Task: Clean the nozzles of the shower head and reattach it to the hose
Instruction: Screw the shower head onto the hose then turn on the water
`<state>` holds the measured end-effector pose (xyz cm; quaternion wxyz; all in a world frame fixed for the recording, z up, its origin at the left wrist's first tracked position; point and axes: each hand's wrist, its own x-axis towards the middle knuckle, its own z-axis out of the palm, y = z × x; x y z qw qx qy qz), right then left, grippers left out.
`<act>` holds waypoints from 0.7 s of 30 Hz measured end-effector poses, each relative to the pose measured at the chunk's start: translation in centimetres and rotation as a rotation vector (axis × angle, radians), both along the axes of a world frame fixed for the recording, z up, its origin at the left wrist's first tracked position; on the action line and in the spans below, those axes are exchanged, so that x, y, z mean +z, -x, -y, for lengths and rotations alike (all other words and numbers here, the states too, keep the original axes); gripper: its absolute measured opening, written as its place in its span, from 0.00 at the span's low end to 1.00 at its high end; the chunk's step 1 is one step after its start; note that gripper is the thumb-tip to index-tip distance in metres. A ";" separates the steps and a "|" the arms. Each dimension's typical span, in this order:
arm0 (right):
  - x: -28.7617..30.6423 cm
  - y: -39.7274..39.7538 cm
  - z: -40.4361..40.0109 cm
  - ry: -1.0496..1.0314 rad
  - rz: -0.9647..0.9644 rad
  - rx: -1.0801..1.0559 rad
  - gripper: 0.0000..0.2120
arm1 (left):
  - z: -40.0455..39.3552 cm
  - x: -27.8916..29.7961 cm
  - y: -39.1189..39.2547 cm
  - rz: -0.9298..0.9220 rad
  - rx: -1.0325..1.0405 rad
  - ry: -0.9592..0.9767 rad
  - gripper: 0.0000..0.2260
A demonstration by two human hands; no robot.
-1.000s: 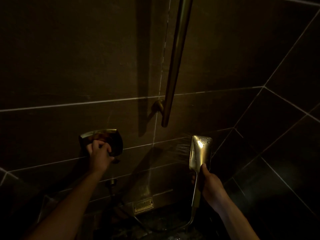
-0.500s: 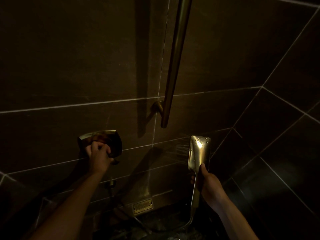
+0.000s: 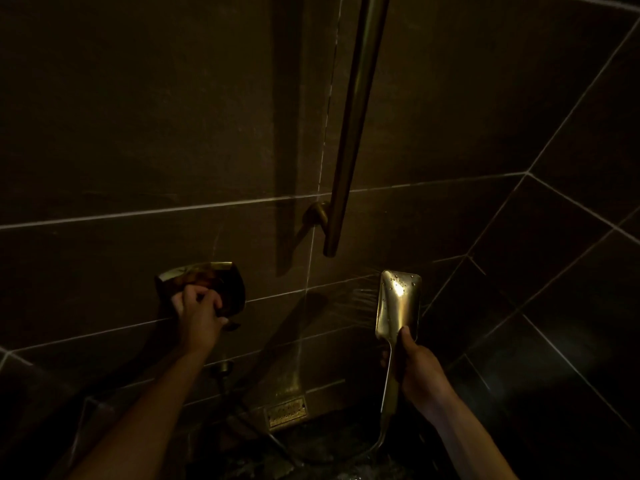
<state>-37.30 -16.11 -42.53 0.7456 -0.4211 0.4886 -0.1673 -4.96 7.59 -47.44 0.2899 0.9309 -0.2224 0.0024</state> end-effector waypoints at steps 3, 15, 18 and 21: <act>-0.2 -0.2 0.2 0.008 -0.006 -0.004 0.23 | 0.0 -0.2 -0.1 -0.001 -0.001 -0.004 0.21; -0.4 -0.7 0.4 0.018 -0.005 0.022 0.23 | 0.3 0.2 0.7 0.022 0.018 -0.048 0.17; 0.1 -0.4 0.9 0.044 -0.017 0.043 0.22 | 1.0 0.5 1.5 0.102 0.048 -0.178 0.14; 0.7 0.1 1.5 0.053 -0.002 0.070 0.19 | 1.1 0.3 1.8 0.117 0.062 -0.250 0.14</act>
